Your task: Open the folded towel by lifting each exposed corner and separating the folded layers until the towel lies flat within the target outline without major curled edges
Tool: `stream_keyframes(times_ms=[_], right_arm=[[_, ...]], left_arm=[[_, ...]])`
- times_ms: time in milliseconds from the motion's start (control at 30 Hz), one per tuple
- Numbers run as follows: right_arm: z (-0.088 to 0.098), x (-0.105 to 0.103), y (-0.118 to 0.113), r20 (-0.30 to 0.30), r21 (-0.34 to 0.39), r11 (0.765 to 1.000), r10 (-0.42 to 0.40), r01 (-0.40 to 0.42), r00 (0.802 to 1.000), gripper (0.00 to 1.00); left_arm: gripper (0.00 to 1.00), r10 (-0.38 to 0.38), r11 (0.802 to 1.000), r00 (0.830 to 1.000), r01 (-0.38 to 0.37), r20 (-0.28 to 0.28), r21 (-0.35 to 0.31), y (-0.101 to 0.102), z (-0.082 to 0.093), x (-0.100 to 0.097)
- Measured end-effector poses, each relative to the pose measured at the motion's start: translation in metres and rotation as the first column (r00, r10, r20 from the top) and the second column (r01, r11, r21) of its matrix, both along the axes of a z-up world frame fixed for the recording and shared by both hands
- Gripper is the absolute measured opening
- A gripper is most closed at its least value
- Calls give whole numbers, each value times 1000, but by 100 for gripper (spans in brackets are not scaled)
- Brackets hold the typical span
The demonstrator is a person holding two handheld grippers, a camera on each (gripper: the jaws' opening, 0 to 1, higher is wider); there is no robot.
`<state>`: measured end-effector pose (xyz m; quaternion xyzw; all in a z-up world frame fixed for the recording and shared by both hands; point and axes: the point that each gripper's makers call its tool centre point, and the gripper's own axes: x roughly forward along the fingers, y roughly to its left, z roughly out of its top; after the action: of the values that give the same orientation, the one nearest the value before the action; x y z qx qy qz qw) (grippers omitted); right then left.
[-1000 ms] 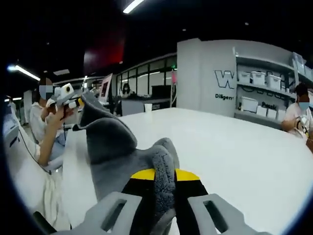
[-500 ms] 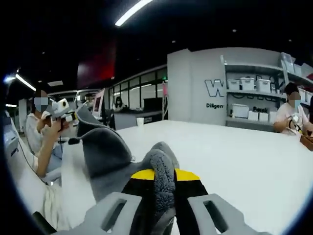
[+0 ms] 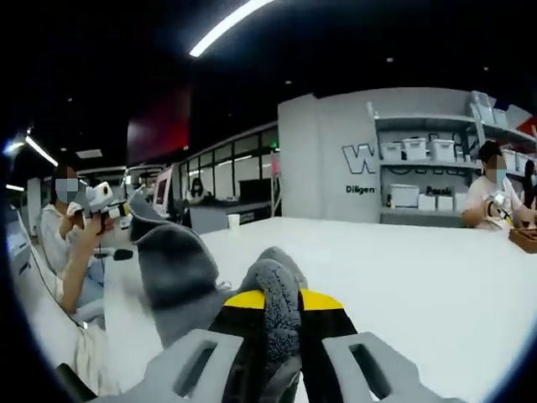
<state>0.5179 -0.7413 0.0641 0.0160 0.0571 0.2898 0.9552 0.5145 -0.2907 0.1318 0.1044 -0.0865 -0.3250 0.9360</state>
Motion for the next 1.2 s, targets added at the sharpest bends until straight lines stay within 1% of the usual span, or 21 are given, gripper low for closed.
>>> stream_keyframes(times_ms=[100, 167, 300, 333, 367, 400, 533, 667, 833, 867, 900, 933, 967, 1000, 1067, 1100, 1200], right_arm=[[9, -1, -4, 24, 59, 998, 5, -6, 1000, 6], [12, -3, -7, 33, 75, 997, -3, 1, 999, 6], [16, -6, -15, 48, 75, 997, -24, 20, 999, 7], [17, -7, -17, 55, 76, 997, -34, 30, 998, 7], [19, -7, -19, 67, 81, 996, -38, 32, 997, 8], [23, -8, -21, 73, 105, 994, -37, 29, 997, 8], [26, -8, -32, 82, 113, 992, -61, 51, 995, 7], [30, -11, -42, 94, 137, 988, -87, 74, 992, 8], [29, -11, -57, 95, 140, 982, -141, 127, 985, 8], [29, -11, -60, 94, 145, 980, -148, 134, 984, 9], [29, -11, -63, 91, 155, 978, -155, 140, 984, 9], [29, -11, -64, 90, 159, 977, -159, 143, 983, 9], [29, -12, -65, 90, 167, 975, -164, 147, 982, 9], [30, -14, -64, 92, 175, 973, -167, 149, 982, 9], [32, -15, -67, 98, 197, 969, -171, 149, 980, 9], [33, -16, -67, 98, 204, 968, -171, 148, 980, 9], [32, -19, -68, 99, 209, 964, -187, 163, 977, 9]], left_arm=[[5, 9, 1000, 1000, -9, 4, -2, 4, 2, 0], [5, 12, 1000, 1000, -12, 6, -5, 5, 3, 0], [5, 17, 1000, 1000, -17, 6, -6, 6, 3, -1], [5, 17, 1000, 1000, -17, -1, 6, 6, 1, -1], [5, 10, 1000, 1000, -10, 1, 8, 4, 1, -2], [5, 7, 1000, 1000, -7, 7, 4, 3, 3, -3], [5, 3, 1000, 1000, -3, 7, 7, 1, 3, -4], [5, -1, 1000, 1000, 1, -2, 11, -1, 1, -3], [5, -5, 1000, 1000, 6, -17, 19, -4, -3, -2], [5, 7, 999, 1000, -7, -21, 31, -4, -5, -1], [5, 36, 997, 999, -34, -23, 66, -1, -8, 1], [5, 57, 992, 998, -55, -11, 115, 0, -10, 2], [5, 51, 992, 999, -49, -14, 120, -3, -11, 2], [5, 35, 994, 999, -32, -23, 106, -5, -11, 0], [5, -6, 998, 997, 11, -71, 63, -11, -12, -4], [5, -7, 998, 997, 12, -83, 58, -10, -12, -3], [5, -2, 998, 996, 8, -92, 70, -9, -14, -3]])
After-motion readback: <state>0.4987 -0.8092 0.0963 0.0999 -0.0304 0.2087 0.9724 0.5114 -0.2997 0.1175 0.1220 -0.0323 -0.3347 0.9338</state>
